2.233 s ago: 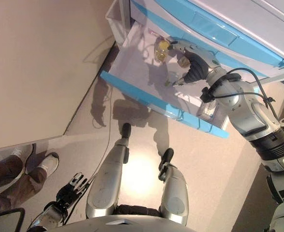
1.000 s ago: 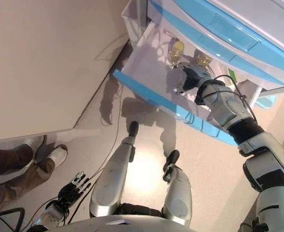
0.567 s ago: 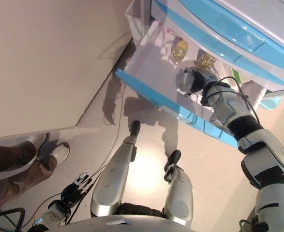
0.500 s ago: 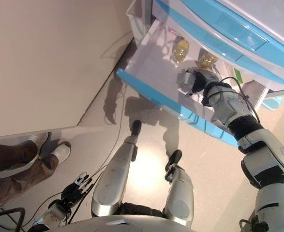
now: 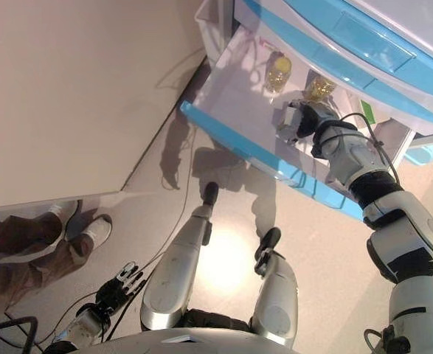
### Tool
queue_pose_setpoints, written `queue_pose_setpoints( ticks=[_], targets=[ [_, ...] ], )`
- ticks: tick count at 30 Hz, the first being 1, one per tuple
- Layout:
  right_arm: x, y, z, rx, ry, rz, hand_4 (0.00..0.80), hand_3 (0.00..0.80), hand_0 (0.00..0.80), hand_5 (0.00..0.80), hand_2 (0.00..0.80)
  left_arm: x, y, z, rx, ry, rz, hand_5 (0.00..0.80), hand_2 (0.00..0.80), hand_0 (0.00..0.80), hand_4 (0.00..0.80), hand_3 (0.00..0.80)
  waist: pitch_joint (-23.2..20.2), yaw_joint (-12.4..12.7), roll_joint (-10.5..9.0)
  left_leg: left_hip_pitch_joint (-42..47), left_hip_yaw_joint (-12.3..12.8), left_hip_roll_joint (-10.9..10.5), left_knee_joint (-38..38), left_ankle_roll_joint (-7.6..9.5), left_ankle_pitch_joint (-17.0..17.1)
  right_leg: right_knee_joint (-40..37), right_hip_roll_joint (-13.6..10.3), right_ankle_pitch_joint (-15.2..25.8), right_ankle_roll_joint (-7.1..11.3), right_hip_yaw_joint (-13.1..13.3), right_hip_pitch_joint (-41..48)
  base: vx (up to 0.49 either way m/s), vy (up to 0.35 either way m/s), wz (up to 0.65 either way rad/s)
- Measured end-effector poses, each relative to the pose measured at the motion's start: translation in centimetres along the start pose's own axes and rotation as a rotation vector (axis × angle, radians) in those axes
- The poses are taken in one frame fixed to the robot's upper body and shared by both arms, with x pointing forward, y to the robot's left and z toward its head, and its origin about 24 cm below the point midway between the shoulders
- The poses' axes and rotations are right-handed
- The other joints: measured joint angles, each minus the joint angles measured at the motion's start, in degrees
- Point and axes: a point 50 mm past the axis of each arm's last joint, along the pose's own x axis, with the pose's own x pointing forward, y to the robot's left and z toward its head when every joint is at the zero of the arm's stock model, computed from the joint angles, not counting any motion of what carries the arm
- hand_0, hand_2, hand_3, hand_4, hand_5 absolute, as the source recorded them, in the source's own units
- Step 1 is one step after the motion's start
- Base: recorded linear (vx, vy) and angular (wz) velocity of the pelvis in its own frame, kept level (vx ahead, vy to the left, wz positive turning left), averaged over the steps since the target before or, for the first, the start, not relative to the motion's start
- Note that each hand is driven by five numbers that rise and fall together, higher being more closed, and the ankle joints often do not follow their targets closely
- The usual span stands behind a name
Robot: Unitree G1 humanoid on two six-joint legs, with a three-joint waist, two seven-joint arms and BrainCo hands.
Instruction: Open the drawer and pick up the medicine
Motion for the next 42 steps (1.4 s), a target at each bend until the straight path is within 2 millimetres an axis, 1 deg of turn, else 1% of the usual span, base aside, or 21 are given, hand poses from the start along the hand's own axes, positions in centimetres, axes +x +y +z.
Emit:
queue_pose_setpoints(
  ticks=[1, 2, 7, 17, 25, 30, 35, 38, 42],
  targets=[
    [0.0, -0.1, 0.0, 0.000, 0.002, -0.008, 0.737, 0.737, 0.737, 0.737, 0.737, 0.0, 0.0, 0.0, 0.000, 0.000, 0.000, 0.000, 0.000, 0.000, 0.000, 0.000, -0.01, 0.00, 0.01, -0.01, -0.11, -0.19, -0.01, 0.00, 0.00, 0.04, -0.10, -0.01, 0.01, -0.01, -0.02, 0.004, 0.013, 0.04],
    [0.1, -0.4, 0.0, 0.000, 0.003, -0.016, 0.800, 0.800, 0.800, 0.800, 0.800, 0.0, 0.0, 0.0, 0.000, 0.000, 0.000, 0.000, 0.000, 0.000, 0.000, 0.000, -0.02, -0.01, 0.04, -0.02, -0.23, -0.19, -0.04, 0.00, 0.00, 0.04, -0.19, -0.01, 0.01, -0.01, -0.02, 0.000, 0.000, 0.00],
    [0.2, -0.7, 0.4, -0.005, -0.011, -0.015, 0.800, 0.800, 0.800, 0.800, 0.800, 0.0, 0.0, 0.0, 0.000, 0.000, -0.001, 0.000, 0.000, 0.000, 0.000, 0.000, -0.02, 0.08, 0.04, -0.15, -0.37, -0.28, -0.03, 0.12, 0.07, 0.17, -0.29, 0.07, 0.15, -0.26, -0.02, 0.001, 0.002, 0.02],
    [0.2, -0.8, 0.5, -0.006, -0.019, -0.017, 0.800, 0.800, 0.800, 0.800, 0.800, 0.0, -0.1, -0.1, 0.001, 0.004, -0.004, 0.000, 0.000, 0.000, 0.000, 0.000, -0.07, 0.01, 0.31, -0.15, -0.38, -0.25, -0.03, 0.13, 0.08, 0.28, -0.29, 0.12, 0.23, -0.23, -0.08, 0.000, 0.000, 0.00],
    [0.2, -0.8, 1.1, -0.008, -0.060, -0.017, 0.800, 0.800, 0.800, 0.800, 0.800, 0.0, -0.1, -0.1, 0.001, 0.003, -0.001, 0.000, 0.000, 0.000, 0.000, 0.000, -0.05, 0.00, 0.35, -0.20, -0.29, -0.23, -0.04, 0.13, 0.08, 0.26, -0.29, 0.11, 0.23, -0.15, -0.21, 0.000, 0.000, 0.00],
    [0.0, -1.1, 2.6, -0.012, -0.128, -0.034, 0.800, 0.800, 0.800, 0.800, 0.800, 0.1, -0.2, 0.0, 0.001, 0.001, -0.006, 0.000, 0.000, 0.000, 0.000, 0.000, -0.05, -0.10, 0.35, -0.26, 0.17, -0.22, -0.05, 0.22, 0.14, 0.80, -0.35, 0.12, 0.23, 0.66, -0.93, -0.008, -0.006, -0.05],
    [-0.3, -1.3, 3.7, -0.015, -0.182, -0.045, 0.800, 0.800, 0.800, 0.800, 0.800, 0.3, -0.9, 0.3, 0.007, -0.014, -0.035, 0.000, 0.000, 0.000, 0.000, 0.000, -0.05, -0.44, 0.35, -0.23, 0.27, -0.15, 0.00, 0.28, 0.18, 0.89, -0.35, 0.13, 0.24, 0.69, -0.93, -0.004, -0.002, -0.01],
    [-0.8, -1.3, 4.9, -0.033, -0.249, -0.056, 0.800, 0.800, 0.800, 0.800, 0.800, 0.3, -0.9, 0.3, 0.010, -0.013, -0.034, 0.000, 0.000, 0.000, 0.000, 0.000, -0.05, -0.92, 0.35, -0.21, 0.33, -0.10, 0.00, 0.33, 0.21, 0.96, -0.35, 0.13, 0.24, 0.70, -0.92, 0.000, 0.000, 0.00],
    [-1.5, -1.0, 6.4, -0.055, -0.333, -0.051, 0.800, 0.800, 0.800, 0.800, 0.800, 0.3, -0.9, 0.3, 0.009, -0.015, -0.031, 0.000, 0.000, 0.000, 0.000, 0.000, -0.05, -1.60, 0.34, 0.06, 1.26, 0.17, 0.00, 0.49, 0.32, 1.20, -0.34, 0.14, 0.24, 0.97, -0.89, -0.006, -0.008, -0.02]
  ],
)
